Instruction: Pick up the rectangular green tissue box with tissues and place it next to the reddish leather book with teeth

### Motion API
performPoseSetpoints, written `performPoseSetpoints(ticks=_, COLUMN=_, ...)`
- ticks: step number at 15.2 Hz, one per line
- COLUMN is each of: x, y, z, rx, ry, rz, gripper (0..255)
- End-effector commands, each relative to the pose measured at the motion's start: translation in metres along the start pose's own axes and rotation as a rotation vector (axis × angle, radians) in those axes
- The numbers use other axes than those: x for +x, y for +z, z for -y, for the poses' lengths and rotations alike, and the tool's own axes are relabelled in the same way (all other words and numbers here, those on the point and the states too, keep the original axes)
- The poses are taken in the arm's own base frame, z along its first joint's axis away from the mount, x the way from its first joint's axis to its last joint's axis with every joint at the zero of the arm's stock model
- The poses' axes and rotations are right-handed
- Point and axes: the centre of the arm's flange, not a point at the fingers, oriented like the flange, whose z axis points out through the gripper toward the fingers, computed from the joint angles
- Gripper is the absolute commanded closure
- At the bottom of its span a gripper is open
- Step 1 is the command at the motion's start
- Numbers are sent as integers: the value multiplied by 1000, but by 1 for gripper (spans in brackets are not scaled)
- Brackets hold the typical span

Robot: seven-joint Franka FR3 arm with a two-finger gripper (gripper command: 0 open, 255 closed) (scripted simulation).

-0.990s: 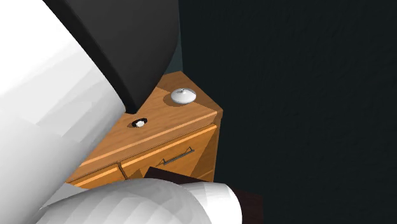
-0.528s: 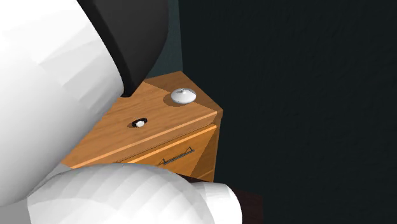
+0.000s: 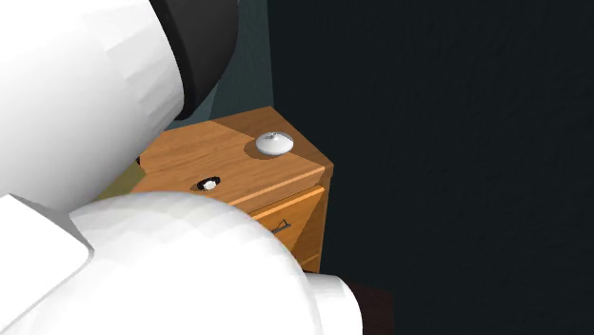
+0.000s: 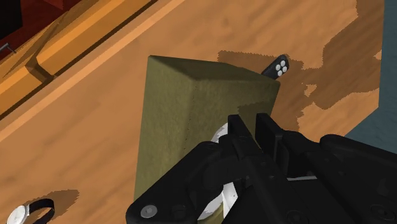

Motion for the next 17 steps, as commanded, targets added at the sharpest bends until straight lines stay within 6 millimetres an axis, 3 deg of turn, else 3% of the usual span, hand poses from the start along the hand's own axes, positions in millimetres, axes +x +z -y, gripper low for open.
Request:
performPoseSetpoints(ticks=1, x=-2, y=9, z=-5, rx=0, ry=0, rz=-1, gripper=255)
performPoseSetpoints(ticks=11, x=-11, y=57, z=-24, rx=0, ry=0, rz=-1, gripper=255)
performPoseSetpoints(ticks=17, x=-11, y=59, z=-25, rx=0, ry=0, rz=-1, gripper=255)
